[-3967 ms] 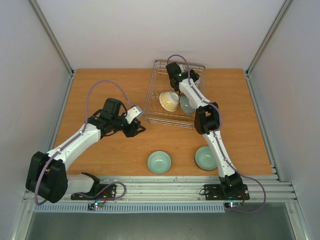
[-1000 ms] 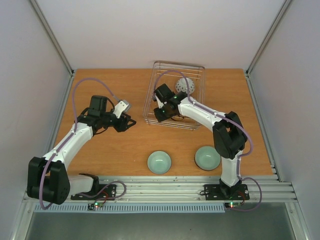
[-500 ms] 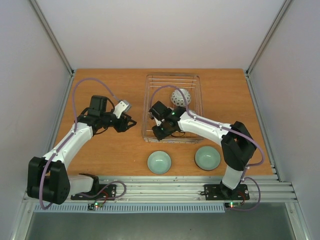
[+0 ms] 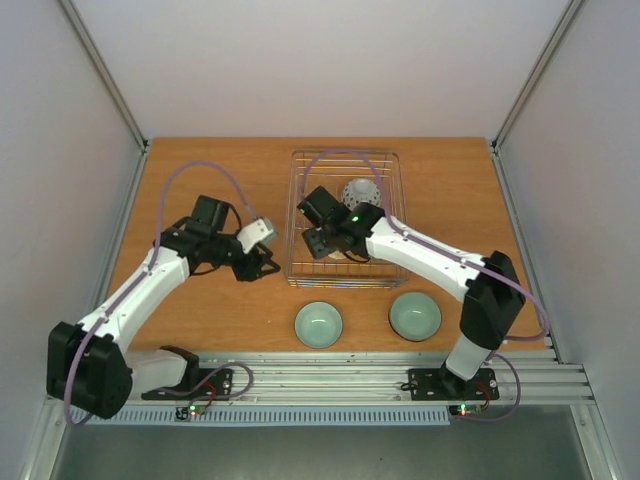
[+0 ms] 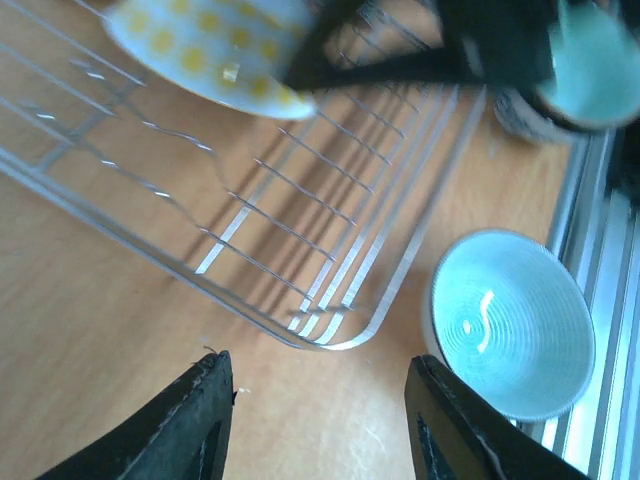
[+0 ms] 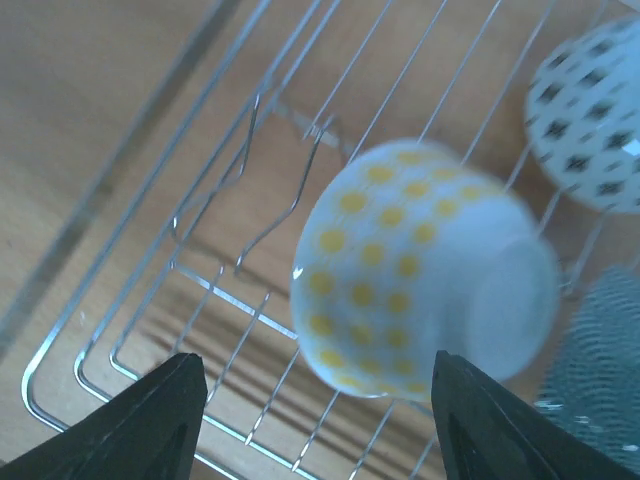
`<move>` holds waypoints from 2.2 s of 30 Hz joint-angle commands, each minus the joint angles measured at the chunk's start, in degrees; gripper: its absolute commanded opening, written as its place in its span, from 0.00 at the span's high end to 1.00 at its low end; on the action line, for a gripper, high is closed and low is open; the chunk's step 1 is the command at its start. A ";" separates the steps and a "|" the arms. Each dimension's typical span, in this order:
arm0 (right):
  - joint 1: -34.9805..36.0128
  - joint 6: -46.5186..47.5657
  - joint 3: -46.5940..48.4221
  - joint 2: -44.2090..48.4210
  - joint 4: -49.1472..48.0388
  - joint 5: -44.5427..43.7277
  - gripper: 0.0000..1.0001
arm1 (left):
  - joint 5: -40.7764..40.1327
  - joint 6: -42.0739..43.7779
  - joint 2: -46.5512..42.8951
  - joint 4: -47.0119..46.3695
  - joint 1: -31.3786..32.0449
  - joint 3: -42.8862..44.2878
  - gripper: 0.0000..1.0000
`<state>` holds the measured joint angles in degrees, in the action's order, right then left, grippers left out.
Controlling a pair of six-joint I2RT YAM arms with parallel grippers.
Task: Load the bowls into the dish rack
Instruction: Move the dish rack to the center of the board, then pick up the bowl from the center of the board.
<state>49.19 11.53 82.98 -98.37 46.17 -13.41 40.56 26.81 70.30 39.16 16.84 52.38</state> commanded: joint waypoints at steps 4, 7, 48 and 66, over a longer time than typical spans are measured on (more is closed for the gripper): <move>-2.78 1.24 2.35 8.58 -1.53 -8.15 0.35 | -10.38 7.55 -3.72 10.15 12.06 -4.26 0.51; -3.35 0.53 0.28 11.79 -1.27 -10.32 0.34 | -11.70 7.96 -2.77 12.15 14.61 -4.62 0.51; -3.57 -6.17 -15.53 23.65 -1.52 -10.07 0.32 | -20.92 -4.97 20.59 0.08 30.33 2.27 0.57; -3.47 -7.77 -16.71 26.20 -0.22 -9.45 0.31 | -25.06 -5.05 21.15 -0.75 31.94 2.07 0.99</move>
<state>45.67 5.08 66.72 -73.91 45.50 -22.83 18.46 21.23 90.76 39.35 48.88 54.85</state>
